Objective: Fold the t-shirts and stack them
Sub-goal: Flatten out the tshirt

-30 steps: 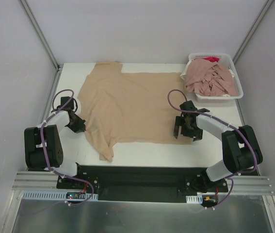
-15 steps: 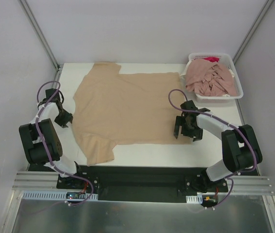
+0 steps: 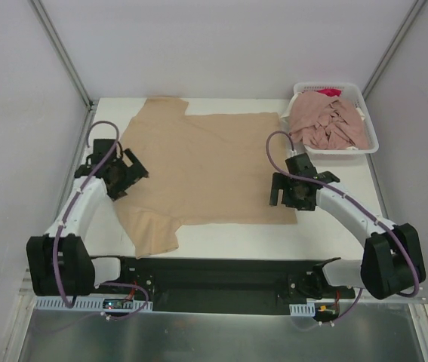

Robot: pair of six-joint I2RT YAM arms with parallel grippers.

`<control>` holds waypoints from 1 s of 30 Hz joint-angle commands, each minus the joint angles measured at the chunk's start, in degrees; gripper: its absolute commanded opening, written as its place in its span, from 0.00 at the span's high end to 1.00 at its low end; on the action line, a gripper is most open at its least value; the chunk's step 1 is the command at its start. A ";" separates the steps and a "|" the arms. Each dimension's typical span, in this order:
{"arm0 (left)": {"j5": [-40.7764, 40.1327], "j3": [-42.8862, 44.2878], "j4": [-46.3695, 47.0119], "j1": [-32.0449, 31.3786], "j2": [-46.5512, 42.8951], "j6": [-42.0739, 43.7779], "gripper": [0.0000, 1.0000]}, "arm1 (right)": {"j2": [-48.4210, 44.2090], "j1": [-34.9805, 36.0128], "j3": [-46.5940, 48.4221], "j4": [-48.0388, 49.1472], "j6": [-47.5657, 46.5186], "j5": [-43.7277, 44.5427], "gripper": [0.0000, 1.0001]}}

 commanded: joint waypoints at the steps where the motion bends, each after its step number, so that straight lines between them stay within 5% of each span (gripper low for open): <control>1: 3.34 -5.78 0.01 -13.68 -4.90 -6.63 0.01 | -0.42 3.46 0.28 5.67 0.83 -8.88 0.03; 12: 2.82 -8.09 5.19 -29.10 3.26 -10.86 0.01 | 14.62 4.78 1.43 10.96 4.26 -11.54 0.03; 23: 6.85 -5.36 8.89 -35.34 14.51 -10.50 0.01 | 15.16 0.13 1.78 5.07 3.12 -4.26 0.03; 30: 7.22 -6.24 8.54 -37.27 11.72 -10.95 0.00 | 12.00 -0.58 2.92 2.08 1.10 -2.92 0.03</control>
